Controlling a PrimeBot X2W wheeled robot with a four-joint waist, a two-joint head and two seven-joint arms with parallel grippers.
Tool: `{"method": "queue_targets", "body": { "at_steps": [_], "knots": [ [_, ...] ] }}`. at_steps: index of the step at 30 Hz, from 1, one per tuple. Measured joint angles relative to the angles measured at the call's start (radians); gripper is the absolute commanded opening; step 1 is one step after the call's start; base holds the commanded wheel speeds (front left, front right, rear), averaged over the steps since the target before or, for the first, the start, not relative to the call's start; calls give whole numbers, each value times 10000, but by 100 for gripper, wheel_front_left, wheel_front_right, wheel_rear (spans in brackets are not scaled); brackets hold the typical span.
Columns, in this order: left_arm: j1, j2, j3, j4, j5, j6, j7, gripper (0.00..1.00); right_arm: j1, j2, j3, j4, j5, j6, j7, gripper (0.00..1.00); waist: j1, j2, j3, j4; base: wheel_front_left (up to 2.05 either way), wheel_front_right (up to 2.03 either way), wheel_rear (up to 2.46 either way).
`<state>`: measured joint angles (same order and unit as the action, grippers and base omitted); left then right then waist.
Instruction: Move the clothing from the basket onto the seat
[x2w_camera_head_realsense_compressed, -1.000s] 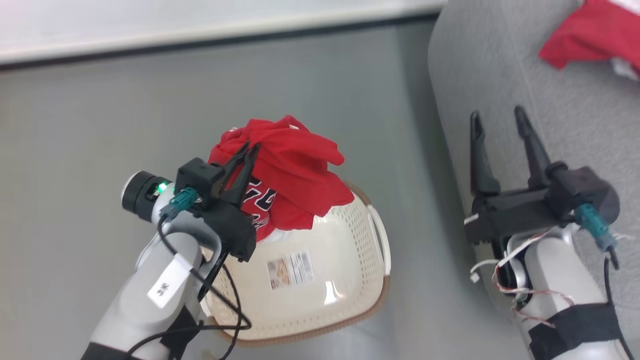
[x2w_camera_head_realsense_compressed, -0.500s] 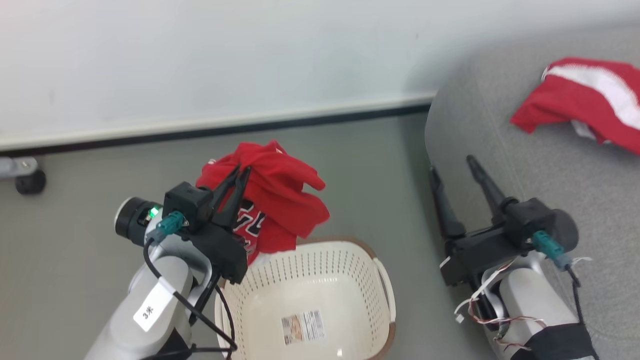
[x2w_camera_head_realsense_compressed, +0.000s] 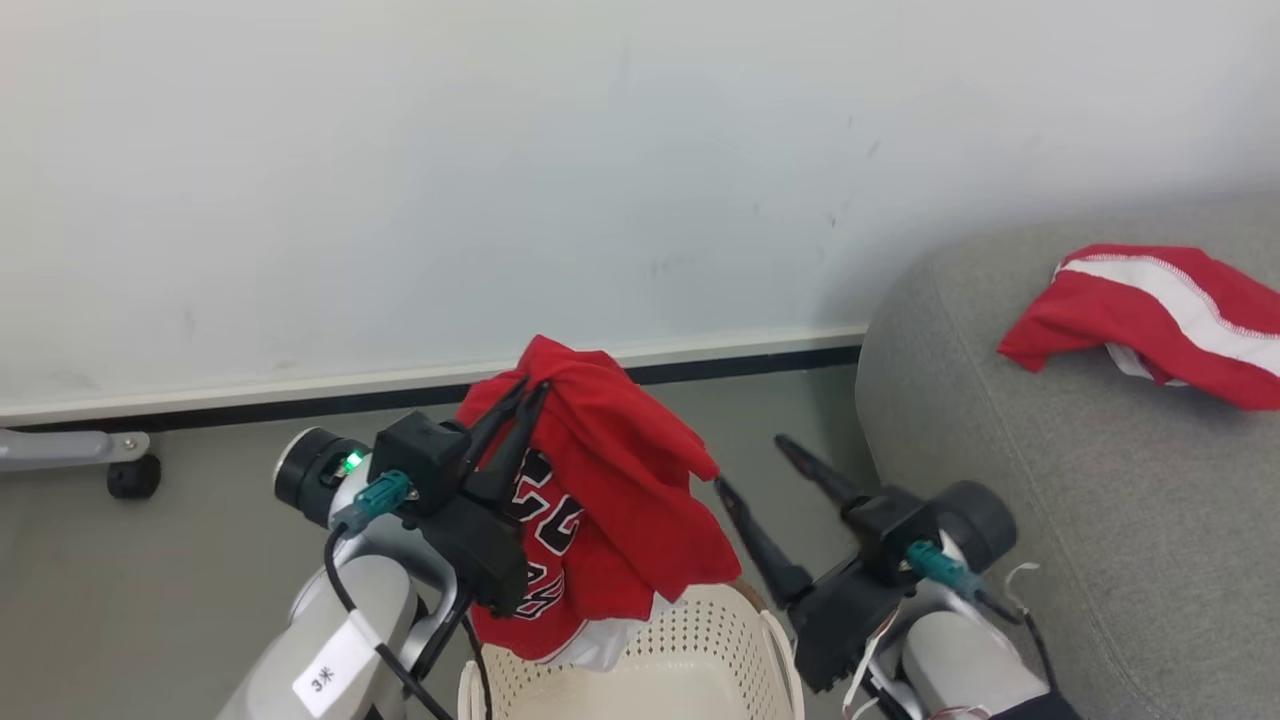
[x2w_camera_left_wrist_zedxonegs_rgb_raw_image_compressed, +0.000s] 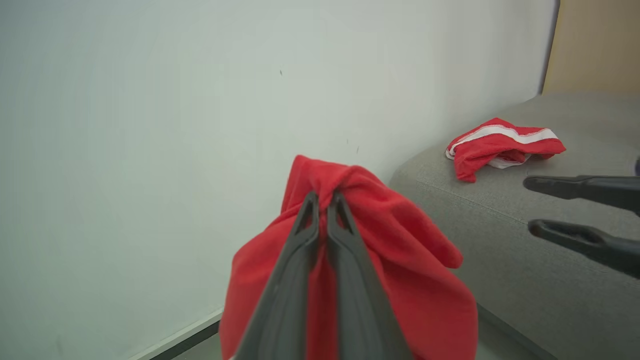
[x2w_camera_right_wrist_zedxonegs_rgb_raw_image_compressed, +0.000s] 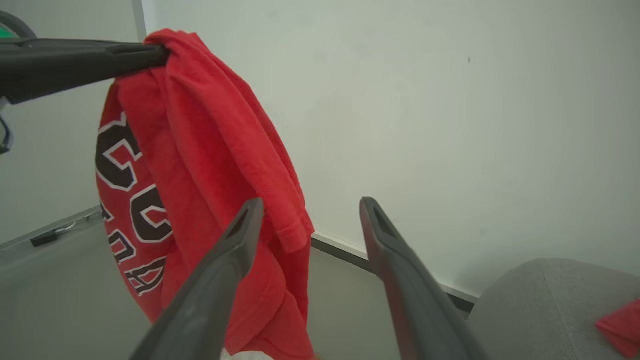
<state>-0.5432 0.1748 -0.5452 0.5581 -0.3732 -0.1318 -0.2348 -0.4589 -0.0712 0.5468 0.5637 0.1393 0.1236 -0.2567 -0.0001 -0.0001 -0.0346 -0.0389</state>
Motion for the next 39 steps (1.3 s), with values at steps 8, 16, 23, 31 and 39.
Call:
{"method": "queue_targets", "body": {
  "at_steps": [8, 16, 23, 31, 39],
  "knots": [
    [227, -65, -341, -855, 0, -2, 412, 0, -55, 38, 1388, 529, 46, 10, -2, 100, 1, 1, -309, 154, 0, 0, 0],
    [409, -144, -617, -1651, 0, -2, 888, 0, -839, 71, 2629, 1244, 491, 10, 0, 100, 2, 2, -315, 263, 0, 0, 0],
    [554, -173, -732, -2209, -82, -2, 1145, 0, -1348, 67, 2922, 1666, 688, 12, 0, 100, 2, 2, -280, 386, 0, 0, 0],
    [791, -125, -723, -2675, -343, 0, 1430, 0, -1724, 71, 3323, 1574, 1360, 12, 0, 0, 2, 1, -202, 462, 0, 0, 0],
    [1288, 150, -430, -3026, -585, 196, 1540, 71, -1924, 73, 3321, 1622, 1870, 12, 0, 0, 2, 2, -114, 248, 0, 0, 0]
  ]
}}
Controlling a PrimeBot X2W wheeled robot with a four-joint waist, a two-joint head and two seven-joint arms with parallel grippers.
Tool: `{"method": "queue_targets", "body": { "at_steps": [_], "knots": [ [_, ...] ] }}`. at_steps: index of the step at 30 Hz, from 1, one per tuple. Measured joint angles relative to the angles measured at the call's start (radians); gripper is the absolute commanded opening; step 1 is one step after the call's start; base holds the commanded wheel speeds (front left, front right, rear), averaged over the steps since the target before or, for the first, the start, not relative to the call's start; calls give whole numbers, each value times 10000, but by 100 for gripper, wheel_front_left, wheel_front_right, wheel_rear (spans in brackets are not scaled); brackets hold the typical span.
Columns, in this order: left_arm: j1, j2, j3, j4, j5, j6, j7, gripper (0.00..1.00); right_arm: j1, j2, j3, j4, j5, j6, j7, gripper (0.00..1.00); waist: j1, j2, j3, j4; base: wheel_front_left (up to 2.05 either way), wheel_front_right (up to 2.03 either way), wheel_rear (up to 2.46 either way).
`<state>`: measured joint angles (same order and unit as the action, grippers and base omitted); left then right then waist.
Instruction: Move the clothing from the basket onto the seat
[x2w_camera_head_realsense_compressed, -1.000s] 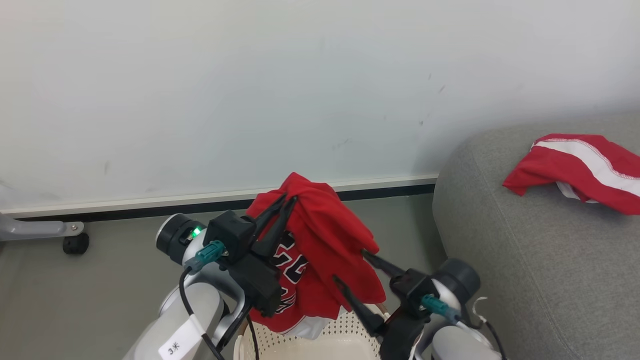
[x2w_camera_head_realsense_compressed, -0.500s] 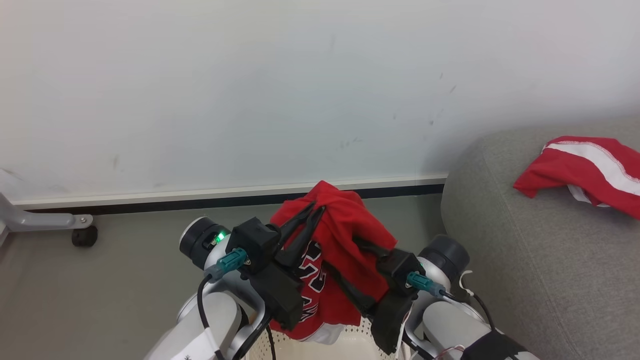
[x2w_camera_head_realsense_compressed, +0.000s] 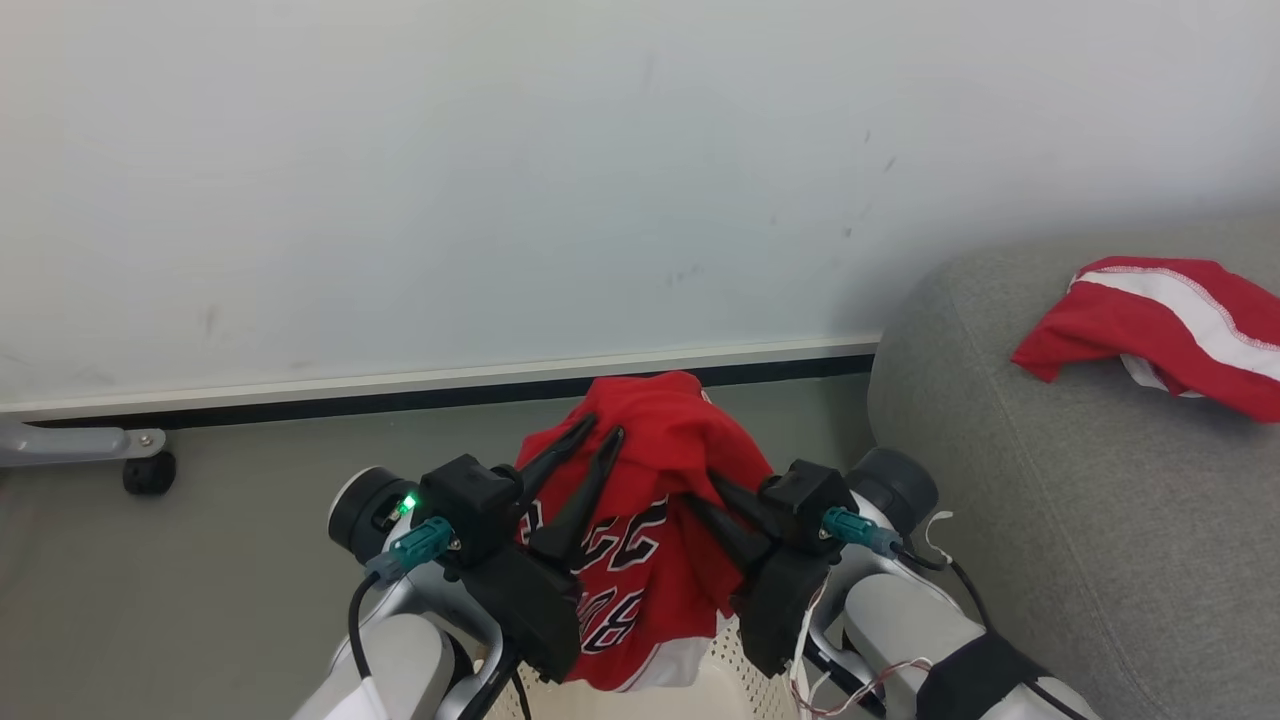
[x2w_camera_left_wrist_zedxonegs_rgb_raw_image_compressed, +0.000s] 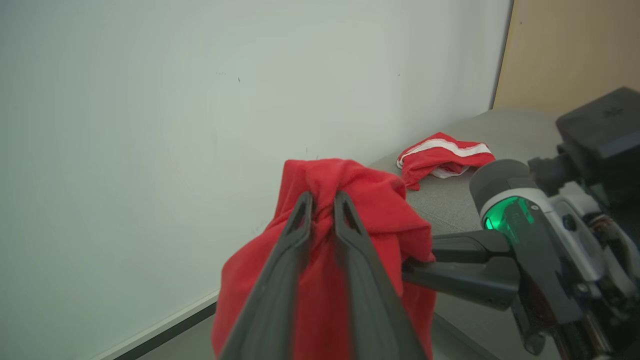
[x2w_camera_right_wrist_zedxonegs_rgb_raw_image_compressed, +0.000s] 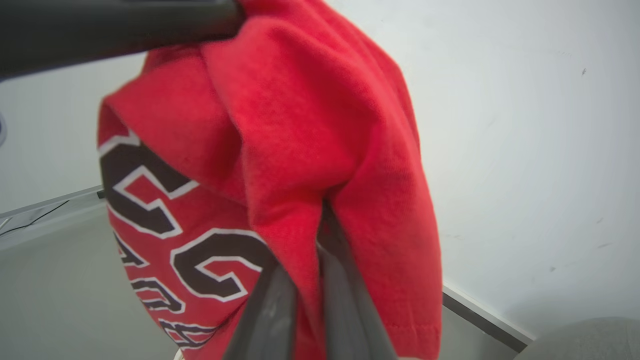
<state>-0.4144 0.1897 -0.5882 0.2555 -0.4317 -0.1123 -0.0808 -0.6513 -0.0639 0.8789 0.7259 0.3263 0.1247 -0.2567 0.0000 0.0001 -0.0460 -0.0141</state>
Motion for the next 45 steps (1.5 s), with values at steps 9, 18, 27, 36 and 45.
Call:
{"method": "queue_targets", "body": {
  "at_steps": [9, 18, 27, 36, 45],
  "knots": [
    [470, 299, 316, -148, -104, 167, -157, 100, -391, -15, -786, 295, 330, 0, 2, 0, 0, 0, 103, -541, 0, 0, 0],
    [1332, 502, 213, -297, -104, 157, -364, 100, -354, -882, -1413, 6, 437, -270, 2, 0, 0, 0, 160, -1368, 0, 0, 0],
    [1762, 293, -48, -370, -144, 157, -548, 100, 140, -1691, -1927, -842, 433, -767, 2, 0, 0, 0, 194, -2512, 0, 0, 0],
    [1794, 196, -82, -435, -148, 176, -708, 100, 518, -2092, -2278, -1695, 431, -1160, 0, 0, 0, 0, 305, -3787, 0, 0, 0],
    [1616, -10, -182, -779, -77, 330, -644, 100, 393, -2510, -2846, -2307, 589, -1154, 0, 0, 0, 0, 830, -4964, 0, 0, 0]
  ]
}}
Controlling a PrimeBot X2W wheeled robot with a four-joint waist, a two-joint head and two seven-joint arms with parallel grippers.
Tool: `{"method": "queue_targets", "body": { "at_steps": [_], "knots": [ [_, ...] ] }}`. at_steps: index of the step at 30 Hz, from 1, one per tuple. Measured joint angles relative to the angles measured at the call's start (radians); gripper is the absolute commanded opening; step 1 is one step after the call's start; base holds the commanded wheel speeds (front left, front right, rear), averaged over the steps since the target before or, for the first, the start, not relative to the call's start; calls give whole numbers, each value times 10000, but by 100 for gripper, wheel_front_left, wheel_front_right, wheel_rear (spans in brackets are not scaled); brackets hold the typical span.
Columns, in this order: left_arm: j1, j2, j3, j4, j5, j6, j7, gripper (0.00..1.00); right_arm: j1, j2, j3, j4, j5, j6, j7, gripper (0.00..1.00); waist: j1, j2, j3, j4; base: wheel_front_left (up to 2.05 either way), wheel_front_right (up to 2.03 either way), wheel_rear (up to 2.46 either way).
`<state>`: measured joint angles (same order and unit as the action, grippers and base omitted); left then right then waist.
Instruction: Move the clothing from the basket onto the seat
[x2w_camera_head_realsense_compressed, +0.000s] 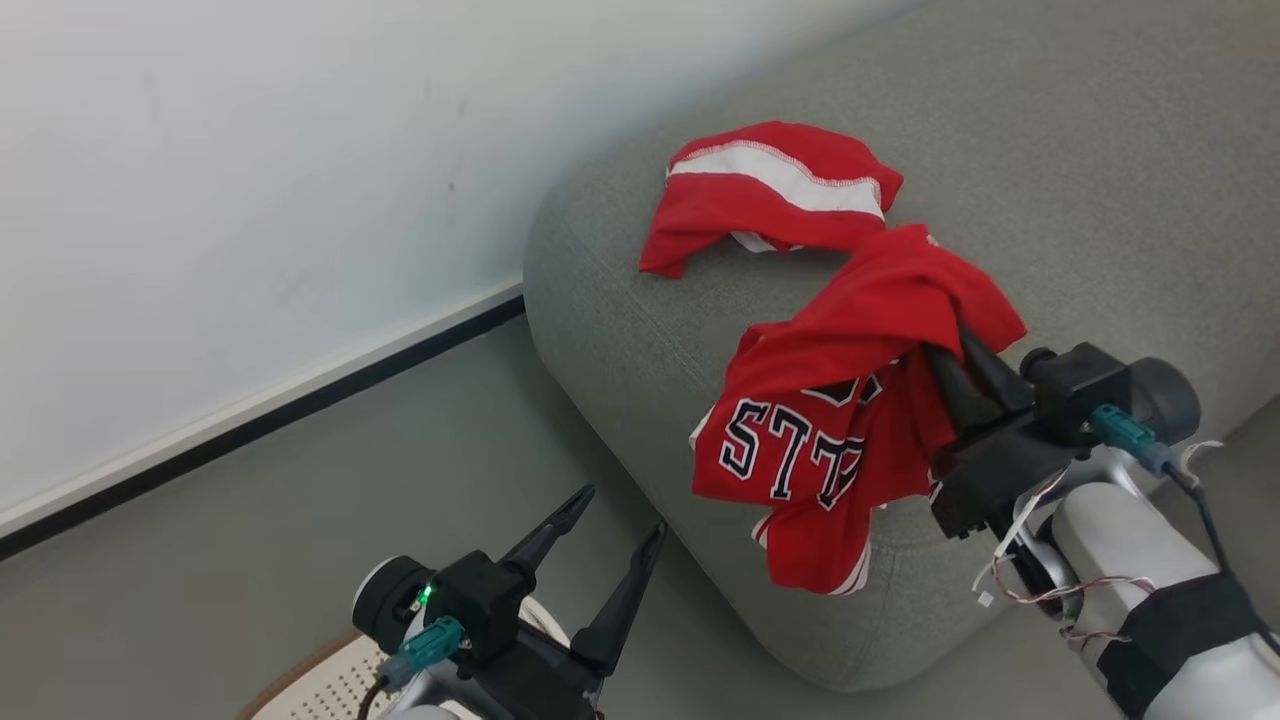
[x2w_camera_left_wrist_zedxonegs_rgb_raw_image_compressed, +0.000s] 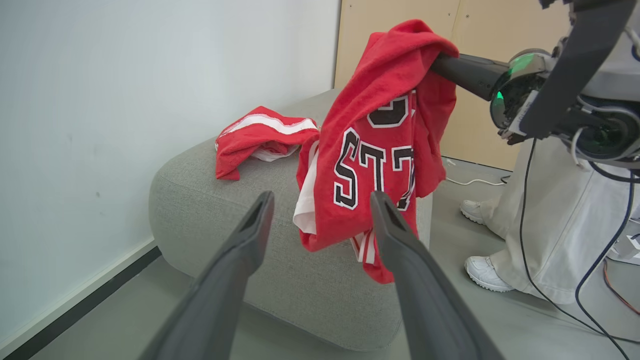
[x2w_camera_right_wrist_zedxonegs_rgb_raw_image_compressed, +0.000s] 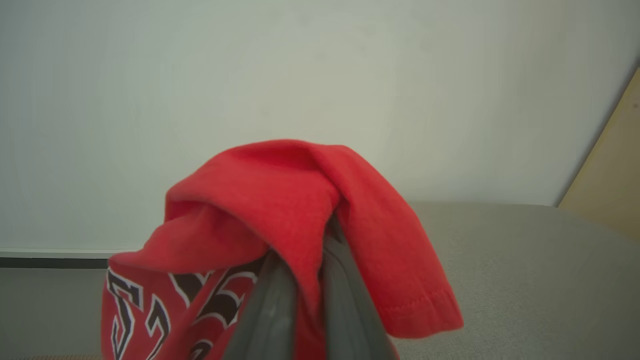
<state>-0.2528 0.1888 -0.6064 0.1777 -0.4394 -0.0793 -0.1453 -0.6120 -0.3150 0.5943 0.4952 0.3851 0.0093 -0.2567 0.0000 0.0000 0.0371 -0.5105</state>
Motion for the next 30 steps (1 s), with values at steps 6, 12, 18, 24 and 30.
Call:
{"method": "queue_targets", "body": {
  "at_steps": [6, 12, 18, 24, 30],
  "knots": [
    [-572, -4, -67, -134, 105, -2, 169, 100, -1137, -278, -430, 52, 61, 107, 0, 0, 1, 0, 704, -125, 0, 0, 0],
    [-950, 79, -10, -387, 199, 0, 295, 100, -2721, -606, -1055, 447, 236, 263, 92, 0, 1, 1, 1396, 102, 0, 0, 0],
    [-1303, 295, 94, -901, 357, 4, 380, 100, -4434, -1177, -1791, 1162, 506, 347, 355, 0, 2, 1, 2013, 595, 0, 0, 0],
    [-1492, 431, 144, -1436, 600, 19, 481, 100, -5683, -1507, -2240, 1879, 614, 316, 654, 0, 2, 1, 2579, 1059, 0, 0, 0],
    [-1815, 692, 211, -2023, 780, 92, 732, 100, -6802, -1691, -2642, 2629, 811, 167, 963, 0, 2, 1, 3340, 1595, 0, 0, 0]
  ]
}}
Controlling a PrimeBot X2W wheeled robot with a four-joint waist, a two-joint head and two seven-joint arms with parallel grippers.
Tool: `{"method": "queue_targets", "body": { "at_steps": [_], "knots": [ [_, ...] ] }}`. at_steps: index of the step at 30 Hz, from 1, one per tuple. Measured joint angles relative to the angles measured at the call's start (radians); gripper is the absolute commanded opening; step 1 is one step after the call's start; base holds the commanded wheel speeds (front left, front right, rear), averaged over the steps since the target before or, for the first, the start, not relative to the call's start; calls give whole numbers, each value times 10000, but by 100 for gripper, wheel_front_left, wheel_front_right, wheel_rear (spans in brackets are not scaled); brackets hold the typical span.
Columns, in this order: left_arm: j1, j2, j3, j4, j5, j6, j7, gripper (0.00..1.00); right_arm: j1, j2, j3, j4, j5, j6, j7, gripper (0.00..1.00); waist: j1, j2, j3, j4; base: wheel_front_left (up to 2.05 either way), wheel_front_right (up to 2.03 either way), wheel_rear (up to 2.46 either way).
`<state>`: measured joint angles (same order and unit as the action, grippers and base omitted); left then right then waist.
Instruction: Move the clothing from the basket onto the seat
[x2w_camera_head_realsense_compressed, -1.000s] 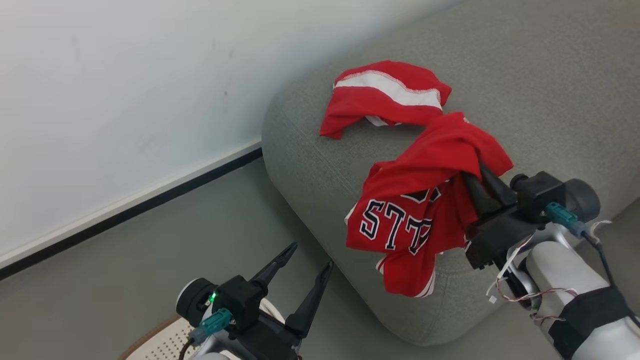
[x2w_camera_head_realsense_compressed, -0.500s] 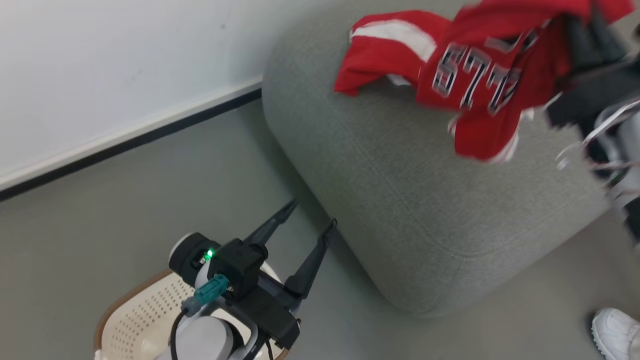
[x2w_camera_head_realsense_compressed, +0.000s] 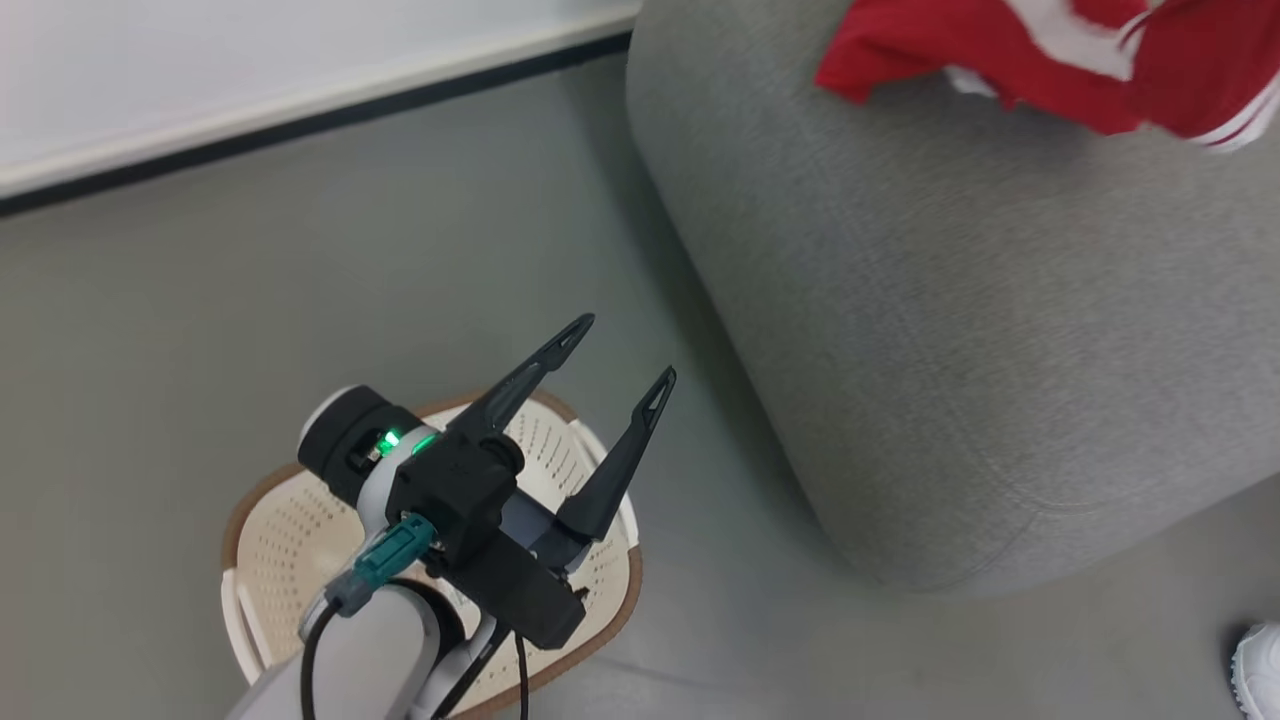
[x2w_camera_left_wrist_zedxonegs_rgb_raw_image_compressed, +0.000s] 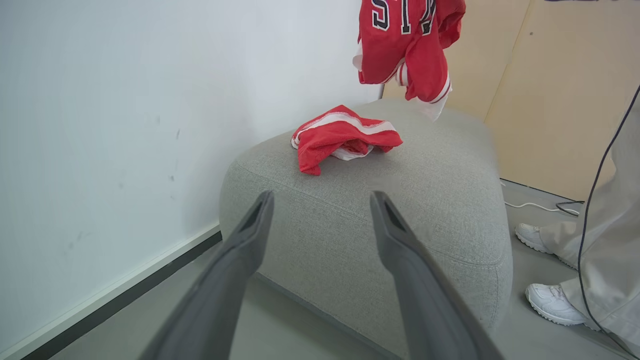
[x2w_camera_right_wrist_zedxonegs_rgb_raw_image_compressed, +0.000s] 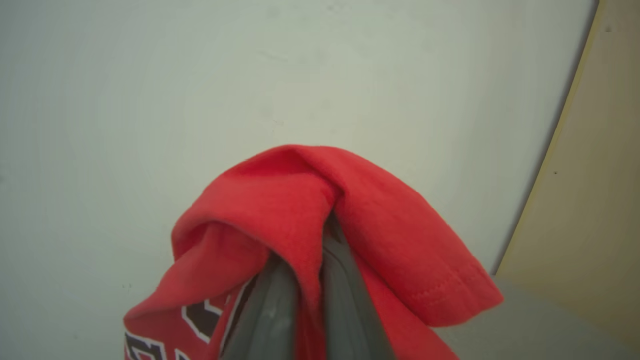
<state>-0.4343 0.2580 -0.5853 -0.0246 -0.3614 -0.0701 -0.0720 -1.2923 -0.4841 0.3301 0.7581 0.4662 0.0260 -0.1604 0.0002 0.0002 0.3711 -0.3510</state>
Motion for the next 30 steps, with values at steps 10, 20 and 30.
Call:
{"method": "queue_targets", "body": {
  "at_steps": [10, 20, 30],
  "knots": [
    [-551, 244, 42, -984, 261, 13, 420, 100, -515, -276, -493, 1151, 278, -362, 100, 0, 0, 1, 1399, 677, 0, 0, 0],
    [-996, 339, 121, -1323, 556, 86, 765, 100, -508, 485, -420, 2322, 424, -610, -44, 0, 0, 1, 2728, 1019, 0, 0, 0],
    [-1181, 470, 198, -1252, 575, 86, 849, 100, -476, 878, -12, 3264, 251, -581, -276, 0, -1, 0, 3229, 1086, 0, 0, 0]
  ]
}}
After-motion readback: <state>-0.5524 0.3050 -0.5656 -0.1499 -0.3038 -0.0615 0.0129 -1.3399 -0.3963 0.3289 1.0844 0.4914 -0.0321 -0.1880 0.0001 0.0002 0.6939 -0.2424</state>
